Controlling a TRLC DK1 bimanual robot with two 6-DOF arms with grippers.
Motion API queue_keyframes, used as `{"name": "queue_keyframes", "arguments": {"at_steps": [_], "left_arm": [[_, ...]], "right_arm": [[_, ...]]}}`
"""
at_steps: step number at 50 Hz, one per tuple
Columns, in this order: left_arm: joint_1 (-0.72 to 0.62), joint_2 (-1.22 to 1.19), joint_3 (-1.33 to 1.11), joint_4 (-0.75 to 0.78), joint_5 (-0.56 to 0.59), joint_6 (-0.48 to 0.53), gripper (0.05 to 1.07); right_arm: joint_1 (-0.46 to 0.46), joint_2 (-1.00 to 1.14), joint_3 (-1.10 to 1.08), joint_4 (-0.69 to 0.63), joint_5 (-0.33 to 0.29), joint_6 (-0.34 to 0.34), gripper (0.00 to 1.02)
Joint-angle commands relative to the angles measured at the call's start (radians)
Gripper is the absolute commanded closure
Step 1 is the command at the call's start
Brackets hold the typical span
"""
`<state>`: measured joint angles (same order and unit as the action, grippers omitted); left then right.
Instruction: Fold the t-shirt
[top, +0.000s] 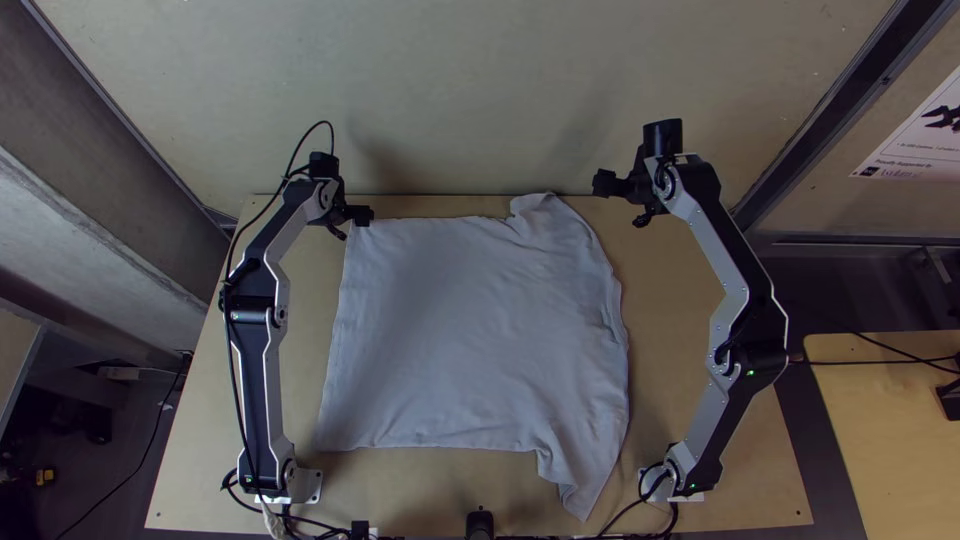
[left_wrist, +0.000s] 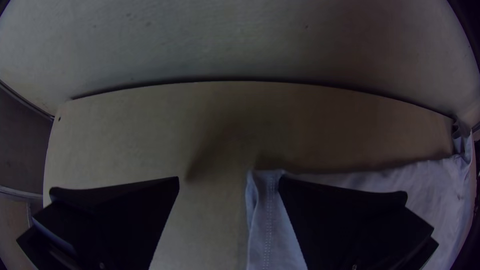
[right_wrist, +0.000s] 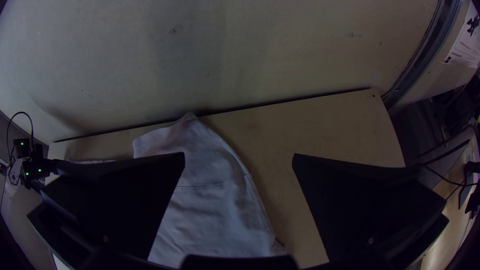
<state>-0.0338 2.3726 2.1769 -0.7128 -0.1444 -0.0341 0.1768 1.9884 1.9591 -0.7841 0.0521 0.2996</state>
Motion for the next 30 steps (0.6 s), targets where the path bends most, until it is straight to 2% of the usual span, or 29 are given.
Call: {"name": "queue_keyframes", "arguments": {"at_steps": [1,4,5,10,13,17,18,30], "left_arm": [[-0.011,0.042,0.037,-0.013,-0.014,-0.012,0.11],[-0.015,0.053,0.035,-0.017,-0.017,-0.012,0.12],[-0.015,0.054,0.035,-0.017,-0.021,-0.01,0.15],[-0.021,0.054,0.026,-0.03,-0.026,-0.012,0.4],[-0.026,0.051,0.017,-0.036,-0.034,-0.009,0.6],[-0.035,0.037,0.004,-0.036,-0.066,-0.013,0.99],[-0.035,0.033,0.001,-0.034,-0.067,-0.013,1.05],[-0.044,-0.059,-0.083,-0.033,-0.072,-0.044,1.05]], "right_arm": [[0.007,0.053,0.055,-0.037,-0.006,0.022,0.04],[0.003,0.092,0.1,-0.069,-0.006,0.024,0.04],[0.001,0.105,0.113,-0.076,-0.006,0.022,0.04],[-0.003,0.173,0.184,-0.118,-0.005,0.022,0.04],[-0.007,0.236,0.274,-0.179,-0.006,0.021,0.04],[-0.01,0.3,0.366,-0.225,-0.014,0.012,0.04],[-0.01,0.308,0.371,-0.221,-0.014,0.006,0.04],[-0.002,0.388,0.382,-0.145,-0.014,-0.017,0.04]]}}
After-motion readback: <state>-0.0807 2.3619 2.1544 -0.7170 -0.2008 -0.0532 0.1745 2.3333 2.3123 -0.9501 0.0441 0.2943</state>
